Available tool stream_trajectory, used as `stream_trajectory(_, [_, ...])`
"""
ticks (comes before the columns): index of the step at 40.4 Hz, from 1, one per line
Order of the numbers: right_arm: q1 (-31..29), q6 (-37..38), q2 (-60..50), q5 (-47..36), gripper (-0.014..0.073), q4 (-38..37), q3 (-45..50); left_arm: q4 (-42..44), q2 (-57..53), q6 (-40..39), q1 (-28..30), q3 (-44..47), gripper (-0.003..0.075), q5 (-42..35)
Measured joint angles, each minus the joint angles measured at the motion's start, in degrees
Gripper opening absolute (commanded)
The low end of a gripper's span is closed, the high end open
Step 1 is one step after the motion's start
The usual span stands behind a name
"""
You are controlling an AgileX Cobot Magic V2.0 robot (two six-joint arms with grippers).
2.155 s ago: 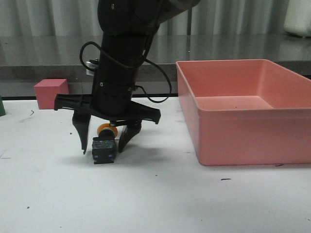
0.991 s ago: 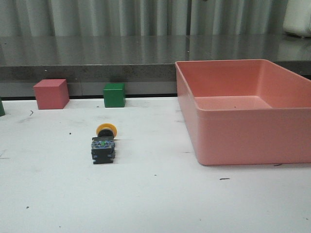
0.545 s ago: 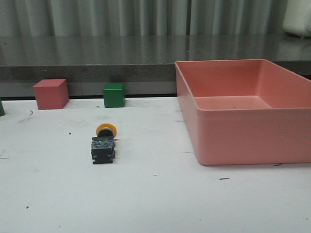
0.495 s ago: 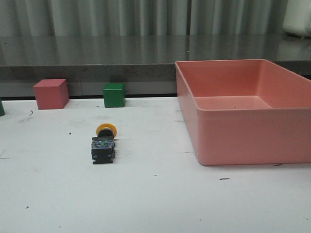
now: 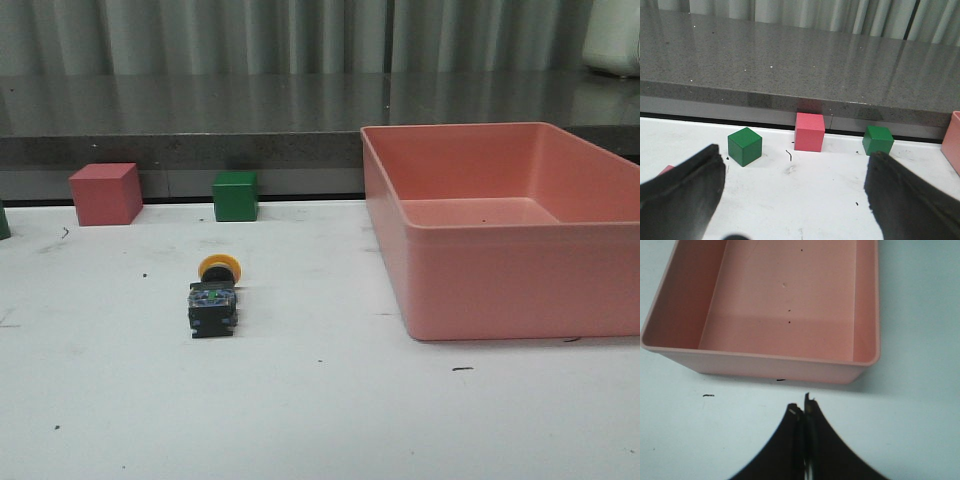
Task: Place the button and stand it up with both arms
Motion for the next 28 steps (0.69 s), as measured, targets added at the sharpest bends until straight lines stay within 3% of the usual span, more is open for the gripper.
stream_trajectory(13, [0.00, -0.03, -23.00, -14.70, -0.0061, -0.09, 14.93, 0.00, 0.00, 0.00, 0.00, 0.00, 0.0547, 0.00])
stream_trajectory(28, [0.00, -0.13, -31.24, -15.25, -0.0061, -0.09, 15.80, 0.00, 1.48, 0.00, 0.00, -1.27, 0.0547, 0.04])
